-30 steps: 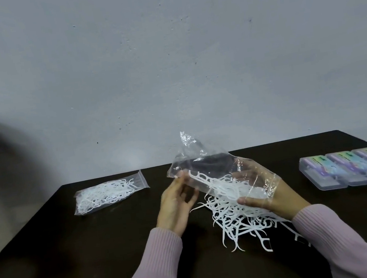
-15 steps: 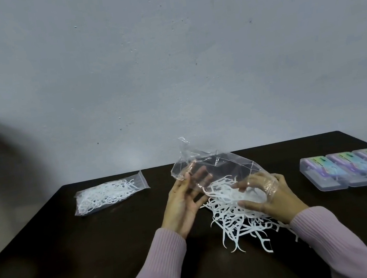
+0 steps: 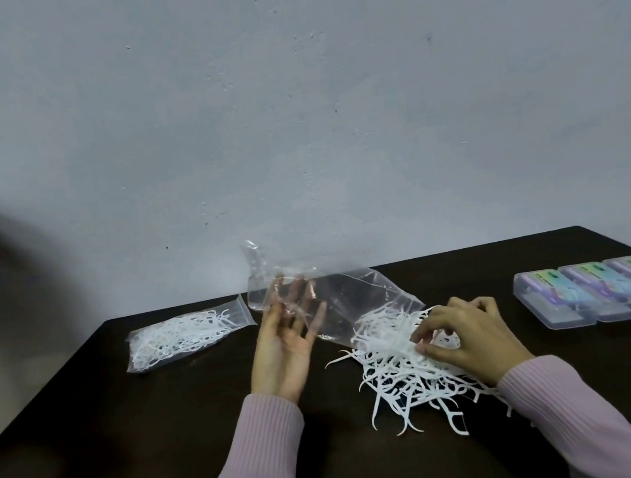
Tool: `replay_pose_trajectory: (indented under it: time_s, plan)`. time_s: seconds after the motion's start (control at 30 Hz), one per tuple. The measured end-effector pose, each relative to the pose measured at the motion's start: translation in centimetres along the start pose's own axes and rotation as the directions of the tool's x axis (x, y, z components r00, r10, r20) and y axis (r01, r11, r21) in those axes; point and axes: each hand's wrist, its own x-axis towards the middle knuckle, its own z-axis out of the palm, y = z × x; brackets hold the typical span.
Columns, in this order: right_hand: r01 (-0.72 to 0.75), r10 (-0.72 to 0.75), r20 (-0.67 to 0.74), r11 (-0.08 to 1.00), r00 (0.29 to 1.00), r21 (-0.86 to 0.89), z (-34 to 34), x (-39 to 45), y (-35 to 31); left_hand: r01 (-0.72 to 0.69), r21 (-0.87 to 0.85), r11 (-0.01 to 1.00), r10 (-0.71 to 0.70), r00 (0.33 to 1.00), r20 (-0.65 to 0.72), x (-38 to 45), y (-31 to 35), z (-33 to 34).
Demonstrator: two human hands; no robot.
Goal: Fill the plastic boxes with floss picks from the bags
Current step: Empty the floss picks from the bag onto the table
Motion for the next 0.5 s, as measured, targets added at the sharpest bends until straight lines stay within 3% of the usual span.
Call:
replay_pose_trajectory:
  time_s: [0.17,0.33,0.5]
  plan:
    - [-0.005,0.005,-0.014,1.0,1.0,0.012,0.4,0.1,0.1,-0.028,-0.089,0.996,0.024,0.999,-0.042,0.2,0.5,-0.5]
    - [0.034,-0.027,-0.03,0.968,0.999,0.247,0.8,0.2,-0.1,-0.014,-0.151,0.988,0.009,0.999,-0.035,0.3,0.3,-0.7]
    - [0.019,-0.004,-0.033,0.888,0.999,0.46,1.2,0.2,-0.4,0.021,-0.056,0.998,-0.022,1.0,-0.021,0.2,-0.7,-0.4]
